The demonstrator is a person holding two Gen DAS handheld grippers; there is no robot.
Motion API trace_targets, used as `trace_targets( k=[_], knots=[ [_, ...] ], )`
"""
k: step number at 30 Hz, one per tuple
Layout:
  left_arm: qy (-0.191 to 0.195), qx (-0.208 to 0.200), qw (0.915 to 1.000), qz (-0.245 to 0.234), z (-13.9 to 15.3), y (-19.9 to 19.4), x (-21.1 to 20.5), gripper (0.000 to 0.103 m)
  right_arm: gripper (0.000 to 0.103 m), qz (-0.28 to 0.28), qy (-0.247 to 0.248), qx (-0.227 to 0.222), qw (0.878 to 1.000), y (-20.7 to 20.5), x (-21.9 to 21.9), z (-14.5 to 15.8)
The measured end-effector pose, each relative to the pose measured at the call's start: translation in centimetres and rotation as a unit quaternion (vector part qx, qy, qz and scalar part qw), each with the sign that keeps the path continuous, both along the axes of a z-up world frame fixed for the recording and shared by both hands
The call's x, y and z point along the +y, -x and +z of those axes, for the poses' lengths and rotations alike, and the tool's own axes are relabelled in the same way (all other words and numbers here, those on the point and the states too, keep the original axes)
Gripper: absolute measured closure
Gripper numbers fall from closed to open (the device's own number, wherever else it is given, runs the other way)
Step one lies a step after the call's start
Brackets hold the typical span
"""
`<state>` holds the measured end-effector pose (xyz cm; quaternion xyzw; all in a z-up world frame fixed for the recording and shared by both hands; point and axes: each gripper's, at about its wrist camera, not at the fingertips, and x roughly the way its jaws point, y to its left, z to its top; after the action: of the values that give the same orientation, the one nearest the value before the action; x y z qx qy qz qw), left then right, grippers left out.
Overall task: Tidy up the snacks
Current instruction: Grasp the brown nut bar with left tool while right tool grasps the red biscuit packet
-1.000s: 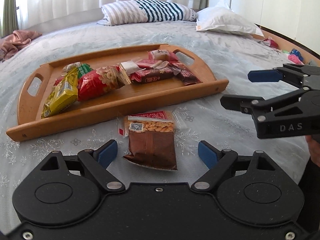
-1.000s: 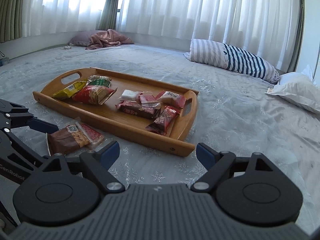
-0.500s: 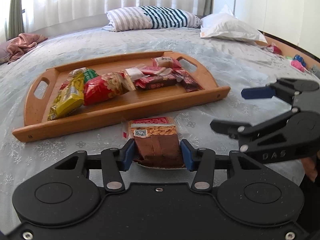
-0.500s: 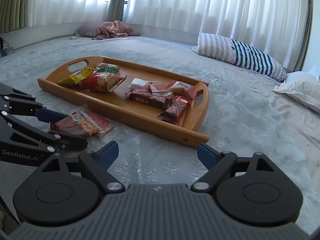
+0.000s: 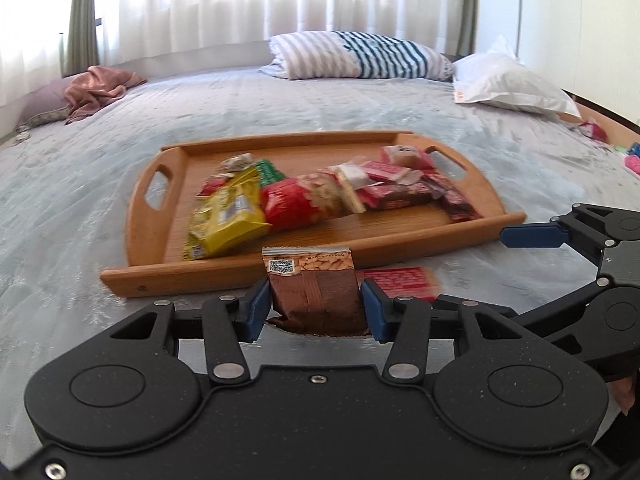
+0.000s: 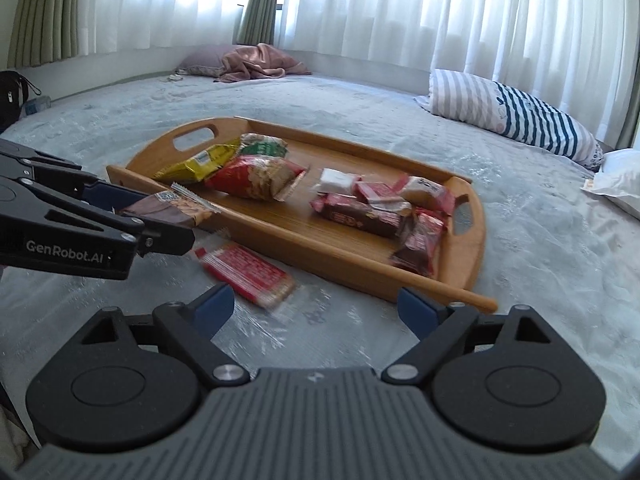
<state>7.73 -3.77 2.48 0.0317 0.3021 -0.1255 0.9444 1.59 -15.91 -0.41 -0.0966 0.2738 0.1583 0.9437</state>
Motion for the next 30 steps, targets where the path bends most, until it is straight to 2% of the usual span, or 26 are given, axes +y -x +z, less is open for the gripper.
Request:
trace_targets(
  k=[6, 9, 12, 16, 24, 30],
  knots=[
    [0.000, 0.000, 1.0000, 0.007, -0.2, 0.0, 0.9, 0.056, 0.008, 0.025, -0.013, 0.013, 1.000, -1.2, 1.7, 0.1],
    [0.002, 0.001, 0.9999, 0.012, -0.3, -0.1, 1.3, 0.056, 0.016, 0.037, -0.024, 0.031, 0.999, -1.7, 2.4, -0.1],
    [0.005, 0.003, 0.9999, 0.013, -0.4, 0.0, 1.7, 0.056, 0.022, 0.046, -0.014, 0.031, 0.998, -1.8, 3.3, -0.3],
    [0.005, 0.000, 0.9998, 0.019, -0.5, 0.1, 2.1, 0.056, 0.022, 0.043, -0.008, 0.031, 0.999, -2.3, 3.8, -0.5],
    [0.011, 0.004, 0.9995, 0.030, -0.7, 0.0, 3.1, 0.056, 0.020, 0.014, -0.043, 0.064, 0.997, -3.4, 3.3, -1.1],
    [0.016, 0.009, 0.9993, 0.033, -0.9, 0.0, 3.4, 0.056, 0.021, -0.005, -0.047, 0.061, 0.997, -2.9, 3.5, -1.1]
  ],
)
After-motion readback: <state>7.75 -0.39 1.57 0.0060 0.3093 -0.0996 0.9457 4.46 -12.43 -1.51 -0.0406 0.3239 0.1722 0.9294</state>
